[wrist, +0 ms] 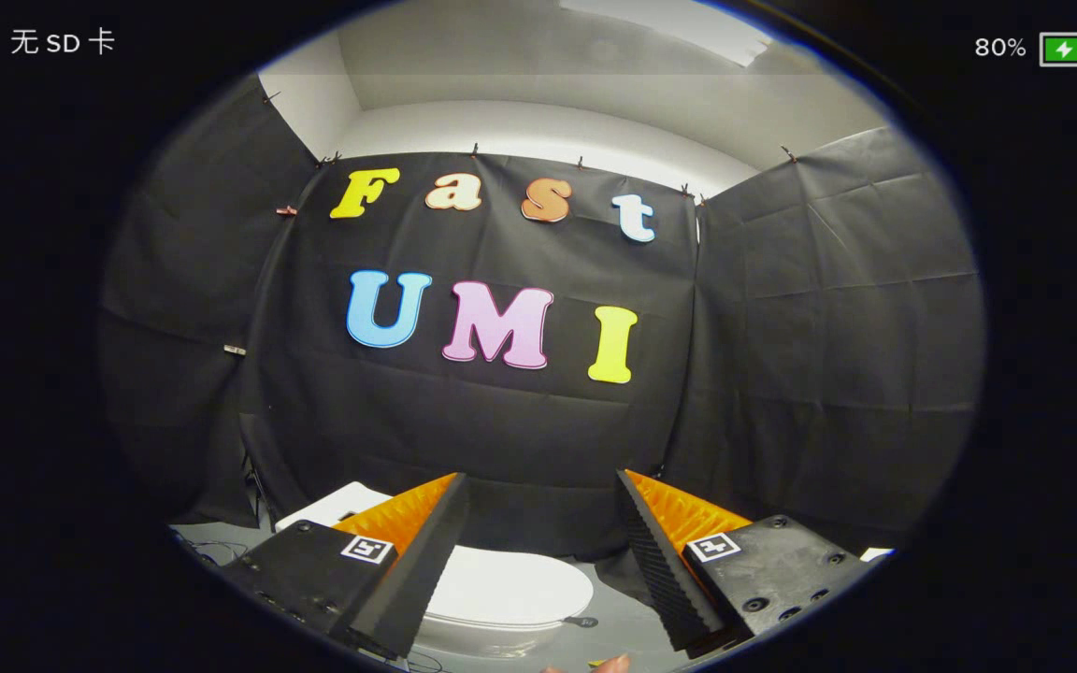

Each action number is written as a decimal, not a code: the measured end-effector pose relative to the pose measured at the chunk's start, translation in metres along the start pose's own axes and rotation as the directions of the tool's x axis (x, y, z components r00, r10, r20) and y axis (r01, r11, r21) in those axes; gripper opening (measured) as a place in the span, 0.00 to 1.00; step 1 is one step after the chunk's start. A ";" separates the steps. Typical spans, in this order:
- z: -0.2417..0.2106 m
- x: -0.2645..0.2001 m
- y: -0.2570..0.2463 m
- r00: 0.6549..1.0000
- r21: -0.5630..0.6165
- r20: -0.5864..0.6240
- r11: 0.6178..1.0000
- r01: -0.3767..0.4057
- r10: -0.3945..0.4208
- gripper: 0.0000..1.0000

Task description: Open the toilet lid.

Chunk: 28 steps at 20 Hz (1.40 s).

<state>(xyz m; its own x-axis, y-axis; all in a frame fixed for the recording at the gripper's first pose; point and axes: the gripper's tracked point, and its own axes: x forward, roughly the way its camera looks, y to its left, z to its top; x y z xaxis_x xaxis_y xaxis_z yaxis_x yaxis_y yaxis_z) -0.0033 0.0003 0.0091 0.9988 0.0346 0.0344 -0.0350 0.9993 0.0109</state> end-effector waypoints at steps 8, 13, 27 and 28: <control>-0.014 0.034 0.003 0.983 0.098 0.042 0.978 -0.185 0.181 0.98; -0.070 0.080 -0.020 0.966 0.332 -0.055 0.918 -0.219 0.251 0.98; -0.325 0.141 -0.116 0.874 0.603 -0.400 0.797 0.023 0.278 0.99; -0.344 0.140 -0.120 0.863 0.618 -0.420 0.785 0.046 0.280 0.99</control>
<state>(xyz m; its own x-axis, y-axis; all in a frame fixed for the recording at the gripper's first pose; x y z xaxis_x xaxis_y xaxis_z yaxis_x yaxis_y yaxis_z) 0.1528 -0.1103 -0.3308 0.8667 0.3147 -0.3870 -0.0025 0.7786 0.6275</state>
